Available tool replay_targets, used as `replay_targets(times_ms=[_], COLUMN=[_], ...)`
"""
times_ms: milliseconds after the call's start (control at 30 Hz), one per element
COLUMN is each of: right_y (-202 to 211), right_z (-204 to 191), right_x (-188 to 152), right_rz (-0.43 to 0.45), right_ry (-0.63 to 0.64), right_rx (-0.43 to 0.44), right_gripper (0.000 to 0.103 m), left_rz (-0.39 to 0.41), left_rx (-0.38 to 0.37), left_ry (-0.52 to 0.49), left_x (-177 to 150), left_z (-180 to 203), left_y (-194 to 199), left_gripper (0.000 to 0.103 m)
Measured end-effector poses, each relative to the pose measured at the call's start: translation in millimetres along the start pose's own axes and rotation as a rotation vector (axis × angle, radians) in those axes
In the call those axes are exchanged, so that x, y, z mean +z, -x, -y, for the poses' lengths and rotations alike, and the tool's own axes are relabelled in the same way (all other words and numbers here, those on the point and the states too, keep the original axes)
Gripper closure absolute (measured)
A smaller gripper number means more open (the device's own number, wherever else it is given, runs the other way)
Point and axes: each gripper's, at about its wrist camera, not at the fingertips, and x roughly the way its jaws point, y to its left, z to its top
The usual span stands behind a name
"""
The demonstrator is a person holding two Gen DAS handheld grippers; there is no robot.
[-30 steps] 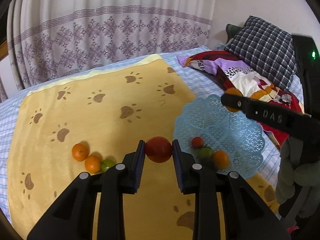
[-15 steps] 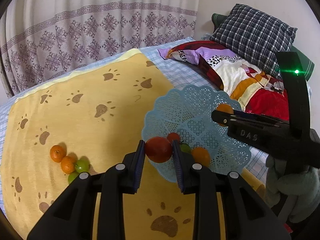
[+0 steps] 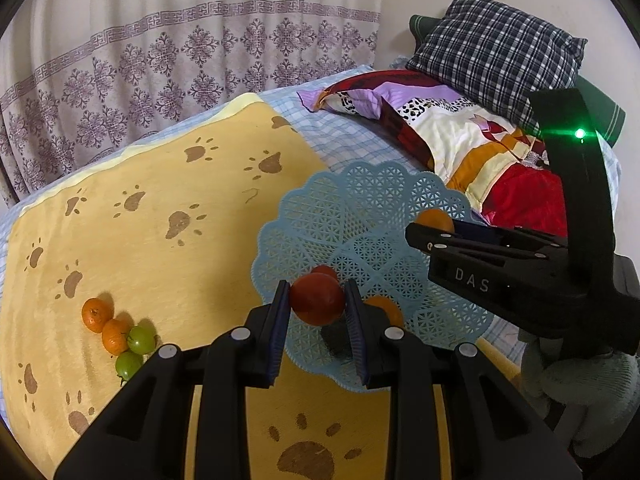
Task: Organize fruits
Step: 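Carry the orange and red tomatoes into the blue basket and open both tools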
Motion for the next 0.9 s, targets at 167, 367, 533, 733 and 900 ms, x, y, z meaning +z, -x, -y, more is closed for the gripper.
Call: replay_targets(times_ms=[167, 367, 533, 733, 900], right_y=[-0.7, 7.3, 14.7, 22.3, 27.2], right_z=[5.2, 11.1, 12.9, 20.9, 27.4], right_x=[1.1, 5.4, 7.5, 9.1, 11.3], right_rz=[-0.003, 0.03, 0.063, 0.099, 0.126], right_ry=[-0.021, -0.047, -0.056, -0.094, -0.124], right_rx=[-0.005, -0.009, -0.013, -0.025, -0.039], right_gripper=[0.06, 0.058, 0.052, 0.052, 0.052], left_rz=[-0.008, -0.018, -0.025, -0.044, -0.052], left_rx=[-0.003, -0.005, -0.012, -0.031, -0.041], left_ry=[-0.012, -0.024, -0.039, -0.038, -0.03], left_x=[0.8, 2.5, 5.3, 9.6, 16.9], left_z=[5.4, 10.0, 14.5, 18.5, 21.1], left_y=[-4.6, -11.7, -19.0, -31.5, -43.5], left_gripper=[0.075, 0.075, 0.075, 0.075, 0.074])
